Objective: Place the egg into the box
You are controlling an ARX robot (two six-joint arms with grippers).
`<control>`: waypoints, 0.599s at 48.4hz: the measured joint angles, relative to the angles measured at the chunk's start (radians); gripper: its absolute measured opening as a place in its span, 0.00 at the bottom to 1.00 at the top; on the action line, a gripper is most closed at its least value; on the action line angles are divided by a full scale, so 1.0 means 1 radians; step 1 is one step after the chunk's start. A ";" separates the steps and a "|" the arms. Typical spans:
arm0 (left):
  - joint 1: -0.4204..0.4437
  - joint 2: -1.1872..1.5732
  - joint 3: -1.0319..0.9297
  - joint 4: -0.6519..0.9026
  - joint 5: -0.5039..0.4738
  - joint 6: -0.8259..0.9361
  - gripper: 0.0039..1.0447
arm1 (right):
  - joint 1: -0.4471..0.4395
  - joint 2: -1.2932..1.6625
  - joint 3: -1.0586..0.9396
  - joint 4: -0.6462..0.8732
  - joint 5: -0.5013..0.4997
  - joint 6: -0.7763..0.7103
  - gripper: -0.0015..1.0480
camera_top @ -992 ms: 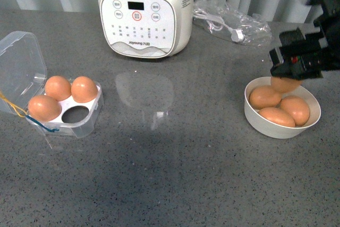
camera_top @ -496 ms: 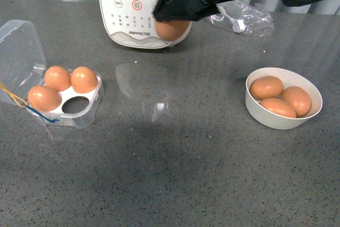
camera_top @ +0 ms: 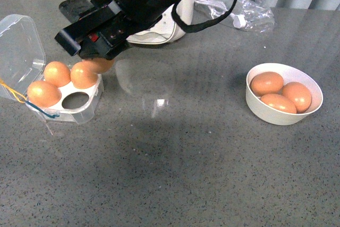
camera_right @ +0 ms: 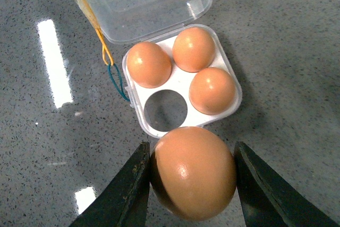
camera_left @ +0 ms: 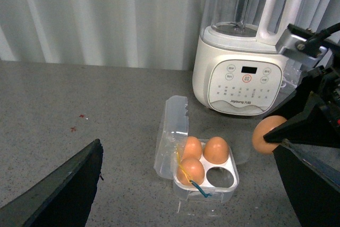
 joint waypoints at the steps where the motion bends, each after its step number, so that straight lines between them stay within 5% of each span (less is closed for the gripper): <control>1: 0.000 0.000 0.000 0.000 0.000 0.000 0.94 | 0.005 0.008 0.006 -0.002 0.000 0.000 0.38; 29: 0.000 0.000 0.000 0.000 0.000 0.000 0.94 | 0.077 0.186 0.145 -0.013 0.003 0.029 0.38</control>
